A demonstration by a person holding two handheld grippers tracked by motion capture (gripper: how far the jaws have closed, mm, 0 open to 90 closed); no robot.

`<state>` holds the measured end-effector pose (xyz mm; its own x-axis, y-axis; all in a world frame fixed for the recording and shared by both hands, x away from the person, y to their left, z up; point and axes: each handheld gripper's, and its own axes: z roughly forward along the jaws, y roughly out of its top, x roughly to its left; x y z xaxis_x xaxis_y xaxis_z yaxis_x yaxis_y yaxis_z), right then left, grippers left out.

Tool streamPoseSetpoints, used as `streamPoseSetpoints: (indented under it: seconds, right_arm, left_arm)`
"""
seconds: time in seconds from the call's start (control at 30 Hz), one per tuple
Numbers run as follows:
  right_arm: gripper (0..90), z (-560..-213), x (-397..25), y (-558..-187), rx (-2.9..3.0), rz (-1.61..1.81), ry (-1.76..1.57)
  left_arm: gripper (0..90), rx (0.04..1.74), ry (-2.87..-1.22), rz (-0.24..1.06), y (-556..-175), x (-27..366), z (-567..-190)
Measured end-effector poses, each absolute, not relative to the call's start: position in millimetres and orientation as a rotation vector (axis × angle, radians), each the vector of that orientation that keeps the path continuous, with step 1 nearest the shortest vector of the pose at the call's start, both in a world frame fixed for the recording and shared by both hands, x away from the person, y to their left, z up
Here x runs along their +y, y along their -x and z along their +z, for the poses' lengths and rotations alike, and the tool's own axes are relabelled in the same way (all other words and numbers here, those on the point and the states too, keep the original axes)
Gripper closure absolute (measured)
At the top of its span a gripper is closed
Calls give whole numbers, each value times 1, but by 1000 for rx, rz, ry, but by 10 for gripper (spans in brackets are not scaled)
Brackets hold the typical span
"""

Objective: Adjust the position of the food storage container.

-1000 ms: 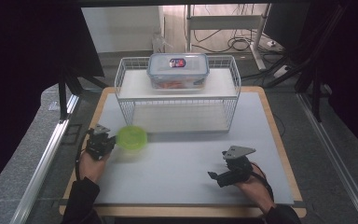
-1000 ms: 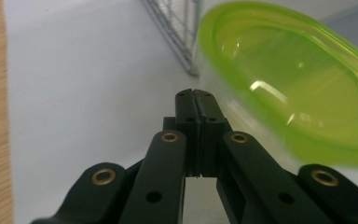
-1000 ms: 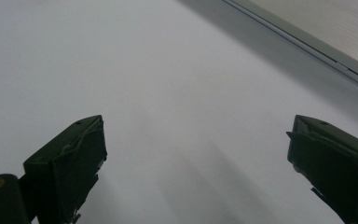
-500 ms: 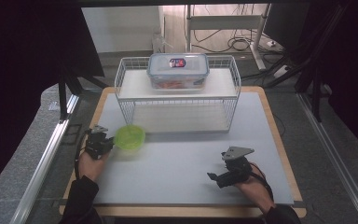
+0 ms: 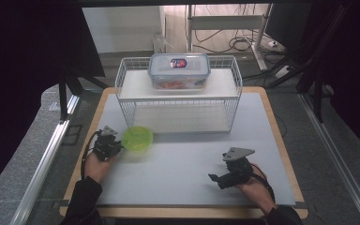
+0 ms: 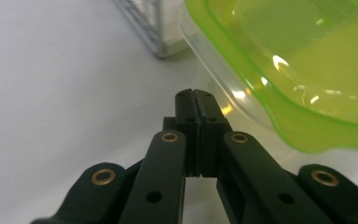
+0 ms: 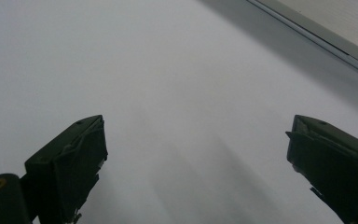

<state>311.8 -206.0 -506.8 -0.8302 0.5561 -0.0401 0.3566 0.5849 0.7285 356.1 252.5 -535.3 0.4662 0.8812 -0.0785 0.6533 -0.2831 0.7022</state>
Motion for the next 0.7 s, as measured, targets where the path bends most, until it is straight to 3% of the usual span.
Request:
streamPoseSetpoints:
  seconds: [0.47,0.7]
  right_arm:
    - [50,-506,-206,-312,2540,1082,-751]
    - [52,-506,-207,-312,2535,1087,-754]
  left_arm:
    - [894,1113,-2183,391,-356,201,-533]
    - [896,1191,-2102,404,-364,220,-532]
